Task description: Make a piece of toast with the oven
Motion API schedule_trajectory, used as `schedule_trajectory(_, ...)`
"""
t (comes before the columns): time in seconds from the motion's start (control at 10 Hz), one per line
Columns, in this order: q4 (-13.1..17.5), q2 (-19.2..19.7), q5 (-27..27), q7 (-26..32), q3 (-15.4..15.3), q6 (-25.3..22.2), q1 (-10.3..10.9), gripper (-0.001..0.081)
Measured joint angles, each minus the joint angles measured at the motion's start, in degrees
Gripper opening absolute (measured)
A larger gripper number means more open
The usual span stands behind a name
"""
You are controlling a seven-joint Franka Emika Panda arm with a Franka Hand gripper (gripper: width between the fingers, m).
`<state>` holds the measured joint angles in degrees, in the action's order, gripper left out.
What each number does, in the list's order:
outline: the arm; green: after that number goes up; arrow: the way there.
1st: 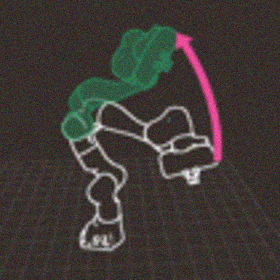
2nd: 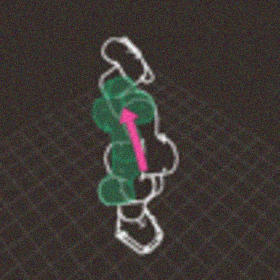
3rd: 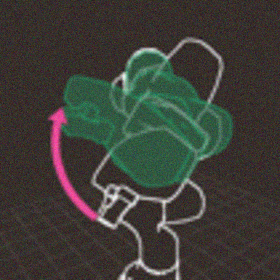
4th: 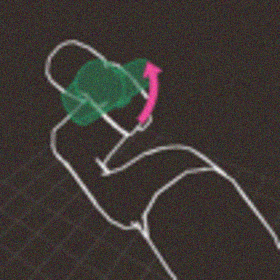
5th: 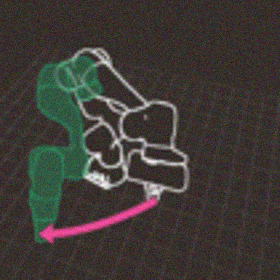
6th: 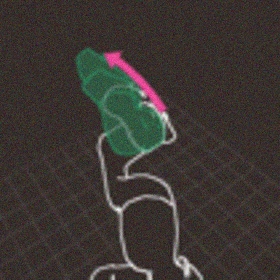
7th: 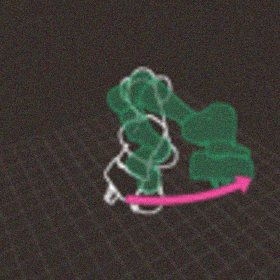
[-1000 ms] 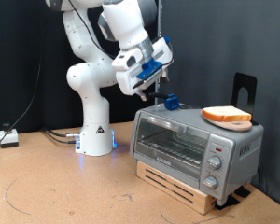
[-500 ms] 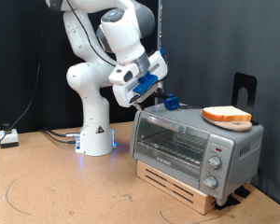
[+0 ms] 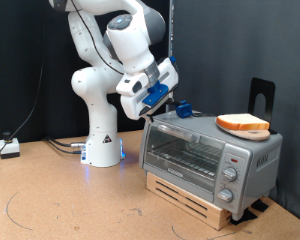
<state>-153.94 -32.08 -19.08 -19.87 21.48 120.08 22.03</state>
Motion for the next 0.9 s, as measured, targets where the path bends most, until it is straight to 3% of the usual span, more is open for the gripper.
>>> schedule_trajectory(0.7,-3.6,6.7,0.2,3.8,-0.4,8.0,0.2,0.0807)
schedule_trajectory(0.9,-3.6,7.0,1.2,3.8,-0.4,8.9,-0.1,0.0807)
